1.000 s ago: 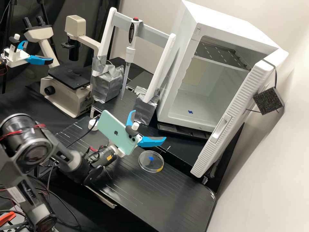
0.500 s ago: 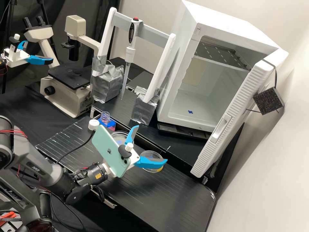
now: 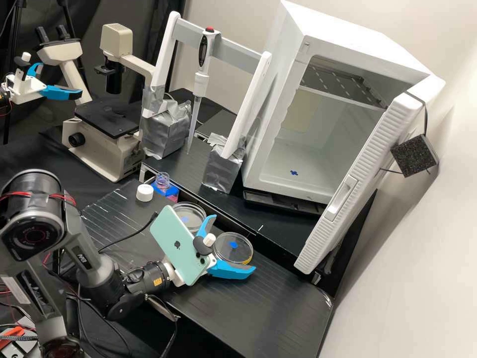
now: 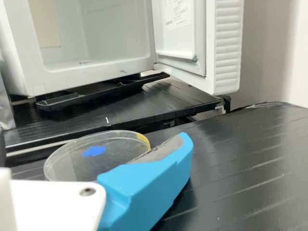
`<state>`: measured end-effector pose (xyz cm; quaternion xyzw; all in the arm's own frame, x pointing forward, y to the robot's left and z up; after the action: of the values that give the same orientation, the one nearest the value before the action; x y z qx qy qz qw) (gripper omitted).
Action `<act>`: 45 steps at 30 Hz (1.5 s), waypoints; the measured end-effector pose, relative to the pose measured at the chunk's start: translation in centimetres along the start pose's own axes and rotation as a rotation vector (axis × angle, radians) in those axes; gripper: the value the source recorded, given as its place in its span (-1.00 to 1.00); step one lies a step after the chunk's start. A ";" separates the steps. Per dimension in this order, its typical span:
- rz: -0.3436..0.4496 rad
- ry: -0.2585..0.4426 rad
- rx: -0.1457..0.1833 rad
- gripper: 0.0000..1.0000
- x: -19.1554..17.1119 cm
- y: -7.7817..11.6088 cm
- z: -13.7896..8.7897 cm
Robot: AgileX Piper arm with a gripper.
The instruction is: Close the lid
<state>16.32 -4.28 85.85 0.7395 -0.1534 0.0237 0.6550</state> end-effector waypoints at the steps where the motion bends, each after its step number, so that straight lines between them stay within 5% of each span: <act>1: -0.001 -0.001 -0.002 1.00 0.0 0.0 0.0; 17: -0.008 -0.018 -0.136 1.00 0.4 -0.7 0.2; 26: -0.001 -0.010 -0.154 1.00 0.4 -0.8 0.1; 27: -0.003 -0.008 -0.155 -1.00 0.4 -0.9 0.0; 45: 0.011 0.004 -0.149 -1.00 0.6 -0.9 0.1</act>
<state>17.06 -4.36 85.13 0.6879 -0.1574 0.0174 0.7084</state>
